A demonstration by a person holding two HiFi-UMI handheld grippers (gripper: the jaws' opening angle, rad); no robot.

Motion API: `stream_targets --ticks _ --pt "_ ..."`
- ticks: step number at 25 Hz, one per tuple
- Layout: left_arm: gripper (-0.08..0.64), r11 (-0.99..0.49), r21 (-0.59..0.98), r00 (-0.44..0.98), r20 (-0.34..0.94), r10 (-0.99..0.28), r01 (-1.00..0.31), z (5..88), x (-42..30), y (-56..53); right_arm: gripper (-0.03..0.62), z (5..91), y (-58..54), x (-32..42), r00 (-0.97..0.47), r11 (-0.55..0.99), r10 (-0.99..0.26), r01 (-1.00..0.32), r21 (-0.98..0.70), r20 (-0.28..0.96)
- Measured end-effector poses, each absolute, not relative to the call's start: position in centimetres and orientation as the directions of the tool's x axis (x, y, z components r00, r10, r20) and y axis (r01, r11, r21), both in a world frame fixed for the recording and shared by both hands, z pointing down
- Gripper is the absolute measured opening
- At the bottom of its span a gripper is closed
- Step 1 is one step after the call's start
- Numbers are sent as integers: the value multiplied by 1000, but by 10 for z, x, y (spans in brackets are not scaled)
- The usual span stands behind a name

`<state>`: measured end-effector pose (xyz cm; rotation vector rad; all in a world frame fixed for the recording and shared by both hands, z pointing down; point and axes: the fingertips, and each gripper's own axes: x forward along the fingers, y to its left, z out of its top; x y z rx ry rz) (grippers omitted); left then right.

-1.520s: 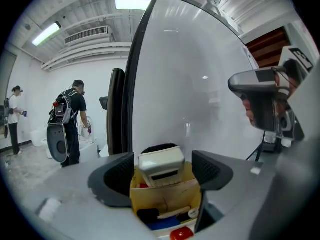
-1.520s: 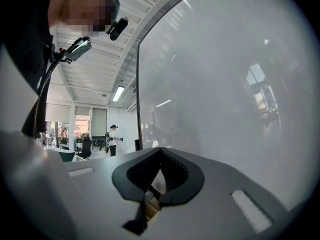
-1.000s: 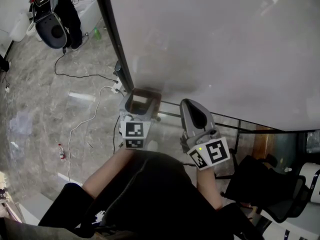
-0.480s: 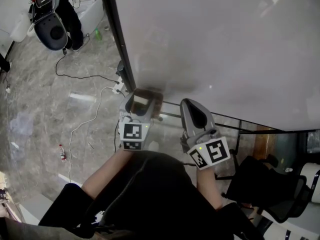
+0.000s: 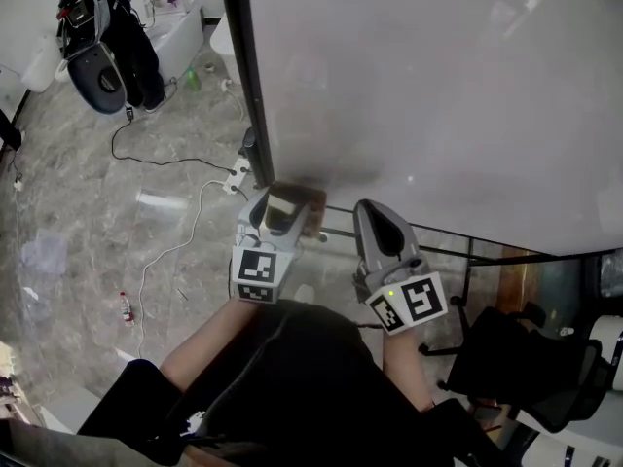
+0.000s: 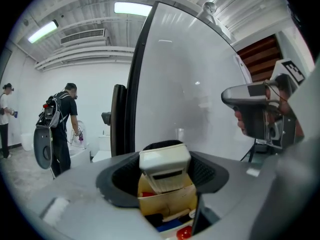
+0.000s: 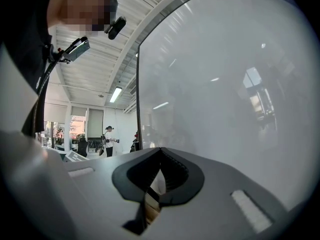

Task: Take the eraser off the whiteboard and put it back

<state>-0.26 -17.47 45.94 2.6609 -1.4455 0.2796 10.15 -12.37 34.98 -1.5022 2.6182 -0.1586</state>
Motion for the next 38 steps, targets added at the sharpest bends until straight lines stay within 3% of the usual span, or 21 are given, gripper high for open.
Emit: stream_targets --ticks 19,28,38 --pt "290 -692 19 689 119 -715 -722 419 -12 -160 9 338 -109 92 -379 385 -923 -912 -141 -68" --pt "290 -724 38 724 3 -689 -689 364 -17 -154 9 331 -103 90 -338 347 -937 -928 -135 -87" --pt "290 -735 38 734 -30 -678 -677 344 -36 -151 9 322 -98 86 -313 326 -943 -936 -131 -113"
